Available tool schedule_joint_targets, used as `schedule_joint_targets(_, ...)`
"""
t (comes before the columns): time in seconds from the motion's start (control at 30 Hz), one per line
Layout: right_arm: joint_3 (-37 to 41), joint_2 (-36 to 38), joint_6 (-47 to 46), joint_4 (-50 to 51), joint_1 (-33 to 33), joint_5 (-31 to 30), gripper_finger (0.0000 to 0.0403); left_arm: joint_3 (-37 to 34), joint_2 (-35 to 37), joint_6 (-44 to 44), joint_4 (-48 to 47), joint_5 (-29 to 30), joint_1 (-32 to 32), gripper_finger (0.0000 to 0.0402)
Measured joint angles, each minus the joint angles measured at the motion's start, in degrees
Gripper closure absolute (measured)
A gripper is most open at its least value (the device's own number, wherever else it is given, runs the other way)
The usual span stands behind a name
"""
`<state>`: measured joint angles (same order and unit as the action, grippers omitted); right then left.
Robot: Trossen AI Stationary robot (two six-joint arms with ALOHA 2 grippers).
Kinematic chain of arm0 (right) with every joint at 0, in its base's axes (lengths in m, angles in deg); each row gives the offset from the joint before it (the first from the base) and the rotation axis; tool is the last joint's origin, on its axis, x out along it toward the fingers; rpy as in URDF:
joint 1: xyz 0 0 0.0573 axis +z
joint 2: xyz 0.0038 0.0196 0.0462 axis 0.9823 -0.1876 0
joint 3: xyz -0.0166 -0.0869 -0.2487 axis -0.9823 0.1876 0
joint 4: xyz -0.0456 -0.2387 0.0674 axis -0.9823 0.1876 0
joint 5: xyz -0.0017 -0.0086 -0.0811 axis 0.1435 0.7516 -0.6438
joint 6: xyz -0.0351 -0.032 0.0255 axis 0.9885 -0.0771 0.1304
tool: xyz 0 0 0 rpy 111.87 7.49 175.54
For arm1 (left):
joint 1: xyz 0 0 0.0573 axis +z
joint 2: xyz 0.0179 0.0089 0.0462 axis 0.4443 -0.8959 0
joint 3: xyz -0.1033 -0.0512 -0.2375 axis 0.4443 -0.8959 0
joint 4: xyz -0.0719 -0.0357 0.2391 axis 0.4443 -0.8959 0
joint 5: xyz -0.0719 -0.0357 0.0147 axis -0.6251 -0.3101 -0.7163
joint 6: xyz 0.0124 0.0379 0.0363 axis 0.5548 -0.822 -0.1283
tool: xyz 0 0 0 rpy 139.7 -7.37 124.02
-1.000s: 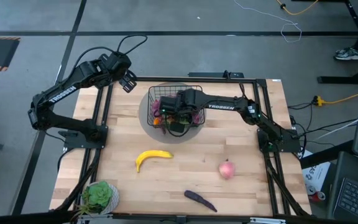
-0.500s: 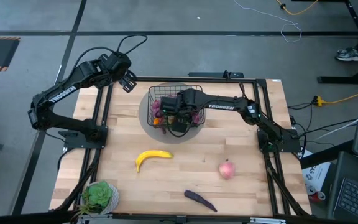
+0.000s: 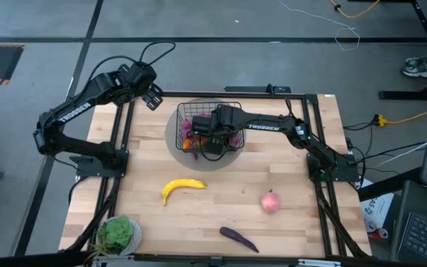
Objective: Build produce basket
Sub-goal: Put the green grapes into the wire basket, then put the yellow banana into the wire basket
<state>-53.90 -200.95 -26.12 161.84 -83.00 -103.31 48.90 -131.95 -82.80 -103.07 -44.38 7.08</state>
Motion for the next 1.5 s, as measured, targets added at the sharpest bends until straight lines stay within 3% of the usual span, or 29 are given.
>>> schedule_joint_targets(0.17,0.00,0.00,-0.65,-4.22,-0.09,0.47,0.0144,0.00,0.00,0.11,0.00,0.00,0.02,0.0194)
schedule_joint_targets(0.43,0.00,0.00,-14.49,7.53,0.02,0.57,0.0144,0.00,0.00,0.79,0.00,0.01,-0.01,0.0194)
schedule_joint_targets(0.77,-0.02,0.02,-23.83,6.83,0.04,6.50,0.0144,0.00,0.00,1.20,0.00,0.00,0.01,0.0194)
schedule_joint_targets(0.93,-0.02,0.02,-19.10,3.59,0.86,6.21,0.0144,0.00,0.00,0.18,0.00,0.01,-0.01,0.0194)
schedule_joint_targets(1.2,-0.07,0.04,-0.75,-1.13,8.53,6.54,0.0144,0.00,0.00,-0.11,0.00,0.00,0.01,0.0194)
schedule_joint_targets(1.5,1.01,-0.73,-5.50,-10.96,14.39,13.19,0.0144,0.00,-0.02,-0.13,0.04,0.01,0.00,0.0194)
